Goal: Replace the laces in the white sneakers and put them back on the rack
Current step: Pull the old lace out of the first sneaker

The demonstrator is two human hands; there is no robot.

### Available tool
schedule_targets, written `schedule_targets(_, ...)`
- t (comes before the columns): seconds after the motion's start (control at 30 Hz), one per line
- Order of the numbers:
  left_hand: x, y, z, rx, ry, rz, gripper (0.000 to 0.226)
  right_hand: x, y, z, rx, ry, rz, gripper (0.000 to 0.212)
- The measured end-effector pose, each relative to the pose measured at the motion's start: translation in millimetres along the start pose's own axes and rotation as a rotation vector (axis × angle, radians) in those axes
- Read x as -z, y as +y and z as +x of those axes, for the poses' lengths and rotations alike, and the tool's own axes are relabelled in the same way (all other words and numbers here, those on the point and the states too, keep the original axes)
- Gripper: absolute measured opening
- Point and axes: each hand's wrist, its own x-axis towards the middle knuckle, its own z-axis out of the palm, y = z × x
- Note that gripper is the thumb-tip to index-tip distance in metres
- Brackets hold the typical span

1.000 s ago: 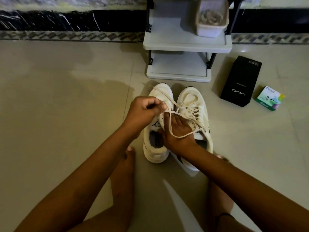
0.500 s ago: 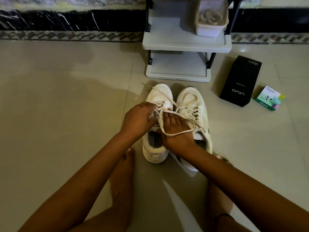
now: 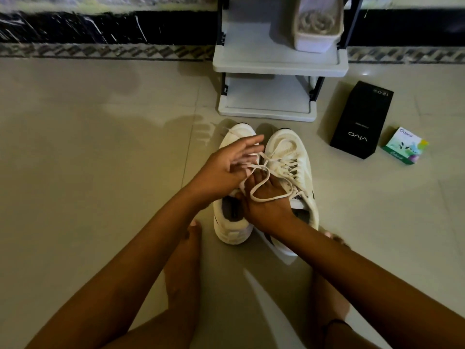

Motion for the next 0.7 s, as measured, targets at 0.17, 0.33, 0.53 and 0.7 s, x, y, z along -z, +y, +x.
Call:
schedule_targets(0.17,16.0,-15.9,-0.5,0.043,0.094,0.726,0.048,-1.7,-0.4,0.0,-0.008,0.008,0.009,0.061)
schedule_targets(0.33,1.0,-28.6,1.2,0.108,0.18,0.971,0.028,-0.8,0.0,-1.4,0.01,-0.013,0.001,0.06)
schedule_targets(0.53,3.7,-24.3,4.4,-0.054,0.296,0.558,0.013,-3.2,2.4,-0.8,0.019,-0.027,0.014,0.063)
schedule_targets(0.7,-0.8,2.2,5.7,-0.15,0.352,0.402,0.009,-4.7,4.2,-1.1,0.016,-0.03,0.048,0.065)
